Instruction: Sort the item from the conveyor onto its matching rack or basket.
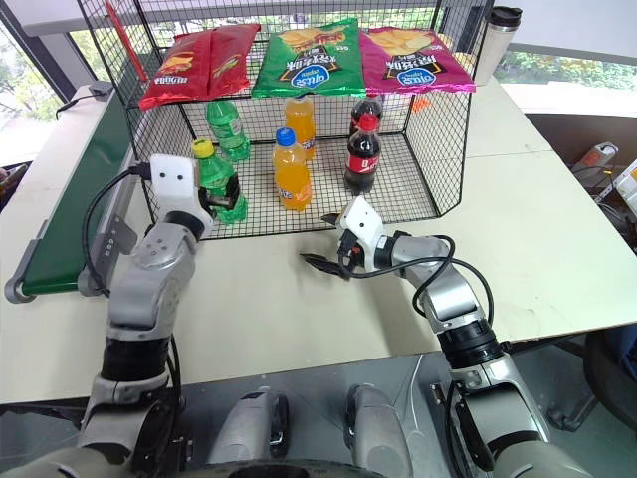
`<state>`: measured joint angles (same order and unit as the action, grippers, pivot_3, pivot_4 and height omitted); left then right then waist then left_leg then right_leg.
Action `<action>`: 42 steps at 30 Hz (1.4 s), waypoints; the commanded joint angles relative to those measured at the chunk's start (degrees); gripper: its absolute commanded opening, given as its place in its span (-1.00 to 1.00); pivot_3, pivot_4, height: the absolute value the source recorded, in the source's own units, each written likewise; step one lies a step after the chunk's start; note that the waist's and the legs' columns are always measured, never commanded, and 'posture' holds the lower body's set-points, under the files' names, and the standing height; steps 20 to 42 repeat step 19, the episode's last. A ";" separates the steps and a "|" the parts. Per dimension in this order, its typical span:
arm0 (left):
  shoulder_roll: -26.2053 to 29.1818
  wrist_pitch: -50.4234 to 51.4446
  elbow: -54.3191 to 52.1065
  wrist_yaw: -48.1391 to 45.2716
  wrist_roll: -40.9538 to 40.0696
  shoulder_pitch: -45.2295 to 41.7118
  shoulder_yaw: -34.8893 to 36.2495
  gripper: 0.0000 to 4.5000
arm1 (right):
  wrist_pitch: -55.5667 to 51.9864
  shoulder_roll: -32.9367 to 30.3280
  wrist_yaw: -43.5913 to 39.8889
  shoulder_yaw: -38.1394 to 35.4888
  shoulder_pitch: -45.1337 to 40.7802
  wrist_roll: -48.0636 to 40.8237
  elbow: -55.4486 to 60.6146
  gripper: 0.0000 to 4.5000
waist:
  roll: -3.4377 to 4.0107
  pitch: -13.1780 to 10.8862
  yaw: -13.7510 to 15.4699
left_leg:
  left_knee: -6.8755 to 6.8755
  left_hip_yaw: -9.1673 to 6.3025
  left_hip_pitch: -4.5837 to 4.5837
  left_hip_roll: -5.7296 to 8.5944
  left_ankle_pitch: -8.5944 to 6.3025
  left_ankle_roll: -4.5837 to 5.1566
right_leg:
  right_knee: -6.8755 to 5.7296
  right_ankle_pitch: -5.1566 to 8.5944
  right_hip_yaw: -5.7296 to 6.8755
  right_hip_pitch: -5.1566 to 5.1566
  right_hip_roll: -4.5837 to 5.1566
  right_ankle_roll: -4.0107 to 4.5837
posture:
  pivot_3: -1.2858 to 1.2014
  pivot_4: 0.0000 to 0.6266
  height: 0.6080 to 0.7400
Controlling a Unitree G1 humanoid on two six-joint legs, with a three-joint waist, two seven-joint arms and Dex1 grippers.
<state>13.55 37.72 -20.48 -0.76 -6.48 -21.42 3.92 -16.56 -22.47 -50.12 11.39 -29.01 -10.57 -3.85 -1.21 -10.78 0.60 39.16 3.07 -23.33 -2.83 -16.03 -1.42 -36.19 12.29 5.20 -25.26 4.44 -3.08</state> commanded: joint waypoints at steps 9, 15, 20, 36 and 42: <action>1.71 12.13 -22.84 -3.84 -4.55 18.35 4.84 0.97 | 0.71 0.11 -0.81 -1.18 -0.85 -1.62 2.49 1.00 | 0.01 0.00 0.00 | 0.00 -0.03 0.02 0.00 0.00 0.00 | 0.00 0.01 -0.02 0.00 0.00 0.02 | 0.03 -0.52 1.00; 0.48 12.04 -25.19 -4.73 -6.20 24.28 5.06 0.97 | 1.03 0.14 -1.11 -1.10 -0.93 -1.80 2.32 1.00 | 0.01 0.00 0.12 | 0.01 -0.04 0.02 0.01 0.00 0.00 | 0.01 0.02 -0.01 0.02 0.00 0.04 | 0.03 -0.52 1.00; 0.46 10.72 -24.71 -4.69 -5.33 25.28 4.05 0.97 | 1.16 0.28 -1.21 -1.09 -1.32 -1.75 1.84 1.00 | 0.01 0.00 0.07 | 0.01 -0.04 0.02 0.01 0.00 0.00 | 0.01 0.02 -0.01 0.01 0.00 0.04 | 0.03 -0.52 1.00; 0.46 10.72 -24.71 -4.69 -5.33 25.28 4.05 0.97 | 1.16 0.28 -1.21 -1.09 -1.32 -1.75 1.84 1.00 | 0.01 0.00 0.07 | 0.01 -0.04 0.02 0.01 0.00 0.00 | 0.01 0.02 -0.01 0.01 0.00 0.04 | 0.03 -0.52 1.00; 0.46 10.72 -24.71 -4.69 -5.33 25.28 4.05 0.97 | 1.16 0.28 -1.21 -1.09 -1.32 -1.75 1.84 1.00 | 0.01 0.00 0.07 | 0.01 -0.04 0.02 0.01 0.00 0.00 | 0.01 0.02 -0.01 0.01 0.00 0.04 | 0.03 -0.52 1.00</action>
